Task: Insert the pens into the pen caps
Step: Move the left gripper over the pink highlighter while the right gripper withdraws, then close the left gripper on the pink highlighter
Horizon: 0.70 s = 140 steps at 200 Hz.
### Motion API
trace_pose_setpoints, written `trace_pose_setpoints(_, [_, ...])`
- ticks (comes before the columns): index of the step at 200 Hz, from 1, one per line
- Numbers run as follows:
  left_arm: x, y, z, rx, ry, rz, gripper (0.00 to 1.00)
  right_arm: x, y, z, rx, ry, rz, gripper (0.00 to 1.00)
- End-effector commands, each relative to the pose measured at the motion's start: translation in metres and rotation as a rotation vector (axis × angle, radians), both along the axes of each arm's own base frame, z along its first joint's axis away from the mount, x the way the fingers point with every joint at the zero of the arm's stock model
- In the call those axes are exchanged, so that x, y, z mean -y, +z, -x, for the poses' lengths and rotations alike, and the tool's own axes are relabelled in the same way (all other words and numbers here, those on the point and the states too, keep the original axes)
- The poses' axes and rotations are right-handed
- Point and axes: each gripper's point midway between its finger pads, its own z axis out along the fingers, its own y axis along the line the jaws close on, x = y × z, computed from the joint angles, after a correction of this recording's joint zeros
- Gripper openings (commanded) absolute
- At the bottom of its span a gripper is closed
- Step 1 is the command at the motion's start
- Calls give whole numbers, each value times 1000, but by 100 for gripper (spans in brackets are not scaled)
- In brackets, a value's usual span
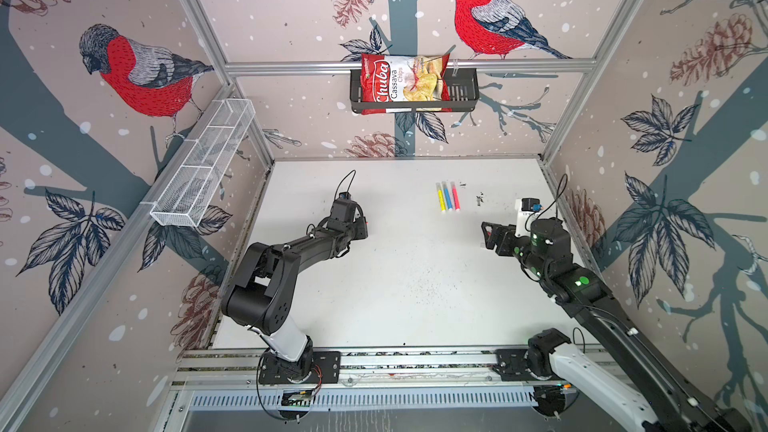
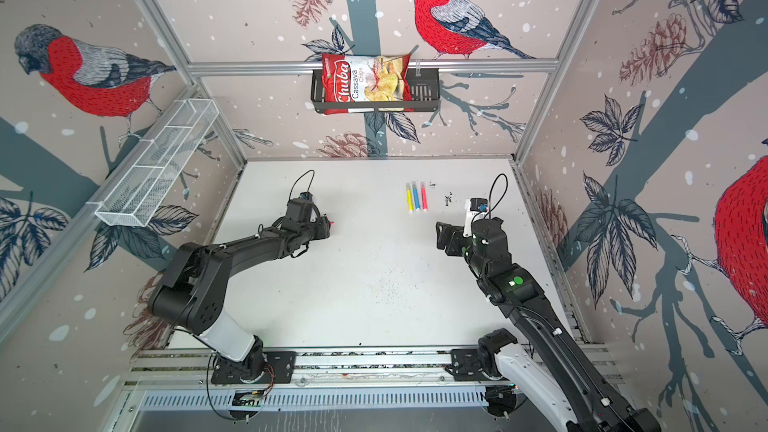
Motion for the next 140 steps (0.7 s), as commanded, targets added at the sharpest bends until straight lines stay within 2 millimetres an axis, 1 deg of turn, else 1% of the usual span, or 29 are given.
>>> trace_pose_setpoints(1, [-6,-5,-3,-6,5,-32,57,-3,8,-3,30,3,-32,85])
trace_pose_setpoints(62, [-10,-12,-12,-17,10,-55,57,-2,10,-3,37,3,-31,85])
trace_pose_setpoints(85, [-11,-18,-14,-34,6,-61,57,-3,10,-3,37,4,-35,85])
trace_pose_setpoints(140, [-6,-28,-3,-72,-26,-36,54,-2,11,-3,41,1,-36,85])
